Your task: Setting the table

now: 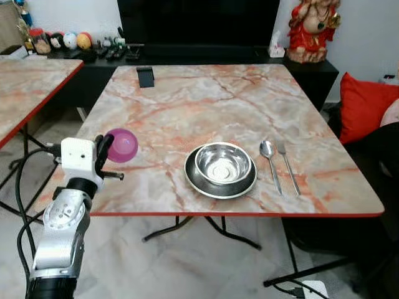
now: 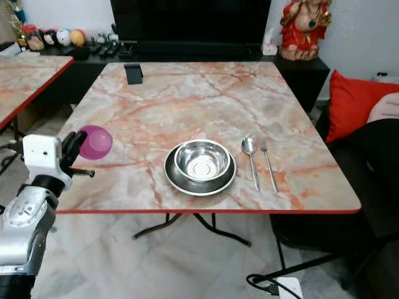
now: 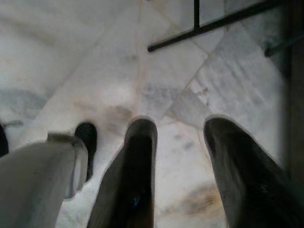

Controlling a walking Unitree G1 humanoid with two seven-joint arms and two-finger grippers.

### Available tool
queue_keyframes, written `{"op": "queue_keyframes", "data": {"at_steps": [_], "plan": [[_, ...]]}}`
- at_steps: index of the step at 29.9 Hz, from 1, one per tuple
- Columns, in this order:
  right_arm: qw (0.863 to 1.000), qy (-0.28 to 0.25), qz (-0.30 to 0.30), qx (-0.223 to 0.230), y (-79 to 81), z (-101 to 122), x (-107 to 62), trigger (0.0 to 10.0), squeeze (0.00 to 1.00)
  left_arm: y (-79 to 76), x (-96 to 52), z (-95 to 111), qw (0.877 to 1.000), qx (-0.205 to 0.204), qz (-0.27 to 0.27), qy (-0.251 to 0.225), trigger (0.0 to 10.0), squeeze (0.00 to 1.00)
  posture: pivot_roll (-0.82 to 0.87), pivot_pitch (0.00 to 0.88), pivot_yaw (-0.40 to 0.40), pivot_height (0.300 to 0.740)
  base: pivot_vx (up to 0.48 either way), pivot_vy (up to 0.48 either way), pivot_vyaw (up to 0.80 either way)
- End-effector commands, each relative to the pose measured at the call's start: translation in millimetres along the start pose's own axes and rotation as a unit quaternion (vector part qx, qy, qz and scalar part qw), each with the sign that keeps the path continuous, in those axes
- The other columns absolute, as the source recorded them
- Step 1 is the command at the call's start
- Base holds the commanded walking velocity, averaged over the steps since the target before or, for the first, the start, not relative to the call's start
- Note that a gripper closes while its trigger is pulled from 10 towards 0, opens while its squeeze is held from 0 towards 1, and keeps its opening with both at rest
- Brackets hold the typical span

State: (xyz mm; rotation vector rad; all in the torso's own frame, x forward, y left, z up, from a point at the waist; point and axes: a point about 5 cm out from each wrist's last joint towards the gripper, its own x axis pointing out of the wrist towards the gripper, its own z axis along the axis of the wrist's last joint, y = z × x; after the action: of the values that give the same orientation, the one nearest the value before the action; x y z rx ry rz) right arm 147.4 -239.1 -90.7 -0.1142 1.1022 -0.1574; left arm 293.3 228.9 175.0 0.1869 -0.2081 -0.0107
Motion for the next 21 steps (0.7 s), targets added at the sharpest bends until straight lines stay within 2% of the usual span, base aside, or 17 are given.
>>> {"op": "queue_keyframes", "data": {"at_steps": [1, 19, 21], "plan": [[1.000, 0.006, -0.003, 0.001, -2.8, -4.9, -0.7, 10.0, 0.00, -0.9, 1.6, 4.6, 1.000, 0.001, -0.004, -0.009, 10.0, 0.00, -0.02, 0.000, -0.005, 0.732, 0.000, 0.000, 0.00], [1.000, 0.005, -0.003, 0.012, -2.1, -4.3, -0.6, 10.0, 0.00, 3.5, 5.3, 6.4, 1.000, -0.017, -0.018, -0.004, 10.0, 0.00, -0.02, 0.000, -0.004, 0.732, 0.000, 0.000, 0.00], [1.000, 0.006, -0.002, 0.019, -1.8, -4.7, -0.6, 10.0, 0.00, 5.1, 7.3, 7.2, 1.000, -0.022, -0.014, -0.005, 10.0, 0.00, -0.02, 0.000, -0.004, 0.732, 0.000, 0.000, -0.66]]}}
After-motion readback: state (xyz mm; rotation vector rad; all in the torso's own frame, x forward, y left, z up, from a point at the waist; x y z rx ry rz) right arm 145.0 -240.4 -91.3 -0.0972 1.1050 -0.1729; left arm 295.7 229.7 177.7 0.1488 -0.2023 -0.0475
